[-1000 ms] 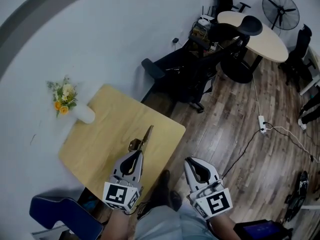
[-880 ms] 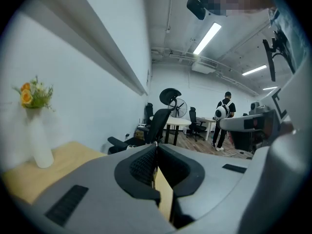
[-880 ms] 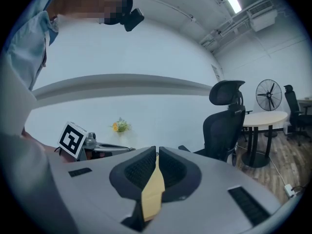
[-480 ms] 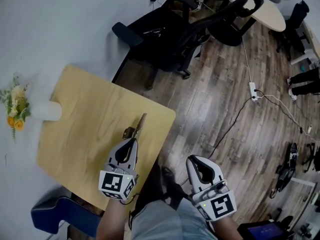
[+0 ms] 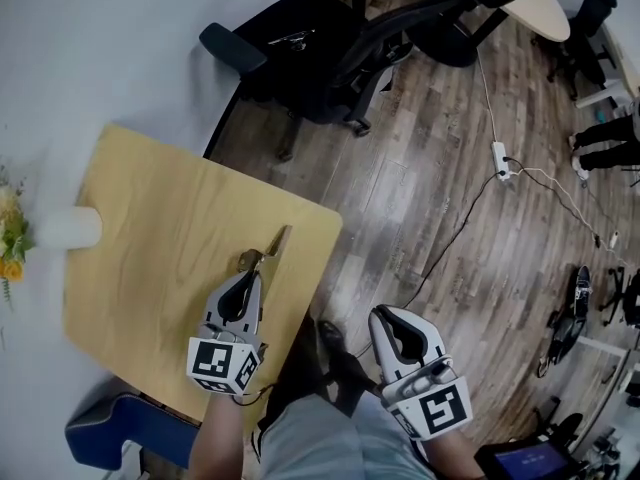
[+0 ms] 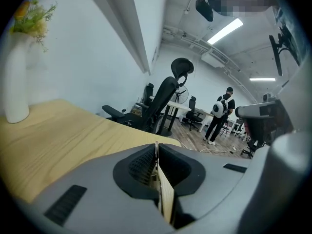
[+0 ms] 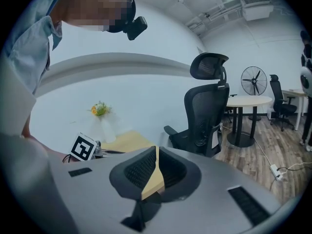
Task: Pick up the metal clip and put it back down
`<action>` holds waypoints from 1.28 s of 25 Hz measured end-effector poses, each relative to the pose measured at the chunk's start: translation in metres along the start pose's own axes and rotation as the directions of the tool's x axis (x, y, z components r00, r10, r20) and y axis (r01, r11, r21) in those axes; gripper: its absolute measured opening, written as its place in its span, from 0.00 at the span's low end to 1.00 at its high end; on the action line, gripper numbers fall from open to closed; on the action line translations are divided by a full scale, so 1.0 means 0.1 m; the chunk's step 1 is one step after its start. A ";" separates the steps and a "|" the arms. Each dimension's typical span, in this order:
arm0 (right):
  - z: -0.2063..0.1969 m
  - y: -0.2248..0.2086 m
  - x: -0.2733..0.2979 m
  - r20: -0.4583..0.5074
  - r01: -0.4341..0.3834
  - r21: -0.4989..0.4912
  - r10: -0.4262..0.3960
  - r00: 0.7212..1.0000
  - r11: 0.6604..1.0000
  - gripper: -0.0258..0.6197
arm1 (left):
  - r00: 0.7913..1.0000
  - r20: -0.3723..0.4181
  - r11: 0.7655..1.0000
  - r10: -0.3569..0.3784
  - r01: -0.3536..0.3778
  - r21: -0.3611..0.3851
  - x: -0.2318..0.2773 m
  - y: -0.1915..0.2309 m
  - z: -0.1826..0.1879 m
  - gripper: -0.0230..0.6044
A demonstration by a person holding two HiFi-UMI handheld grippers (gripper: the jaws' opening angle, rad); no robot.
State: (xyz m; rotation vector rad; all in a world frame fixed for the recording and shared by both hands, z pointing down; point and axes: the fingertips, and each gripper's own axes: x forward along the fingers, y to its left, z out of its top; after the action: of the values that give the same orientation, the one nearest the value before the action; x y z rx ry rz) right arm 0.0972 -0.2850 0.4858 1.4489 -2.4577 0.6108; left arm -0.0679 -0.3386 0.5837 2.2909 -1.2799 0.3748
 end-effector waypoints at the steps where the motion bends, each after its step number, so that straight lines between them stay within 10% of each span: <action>1: 0.01 0.00 0.00 0.002 -0.003 -0.002 0.003 1.000 1.000 0.12 | 1.000 -0.001 1.000 0.005 -0.005 -0.004 0.00 0.01 -0.01 0.08; 7: 0.04 0.01 -0.07 0.014 -0.010 -0.018 0.010 1.000 1.000 0.12 | 0.999 0.029 1.000 0.017 -0.016 -0.016 -0.06 -0.02 0.02 0.26; 17: 0.20 0.27 -0.22 0.081 -0.071 -0.082 0.078 0.994 0.994 0.12 | 0.964 0.203 0.983 0.173 -0.181 0.024 -0.79 -0.20 0.55 0.21; 32: 1.05 1.17 -1.02 0.295 -0.129 -0.291 0.217 0.931 0.948 0.12 | 0.748 0.549 0.860 0.373 -0.501 0.098 -2.67 -1.44 1.69 0.07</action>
State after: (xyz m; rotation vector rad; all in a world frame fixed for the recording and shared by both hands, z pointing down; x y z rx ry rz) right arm 0.0470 -0.2035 0.3244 1.3183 -2.8081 0.0595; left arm -0.0845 -0.1734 0.2785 2.3498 -2.1810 0.0575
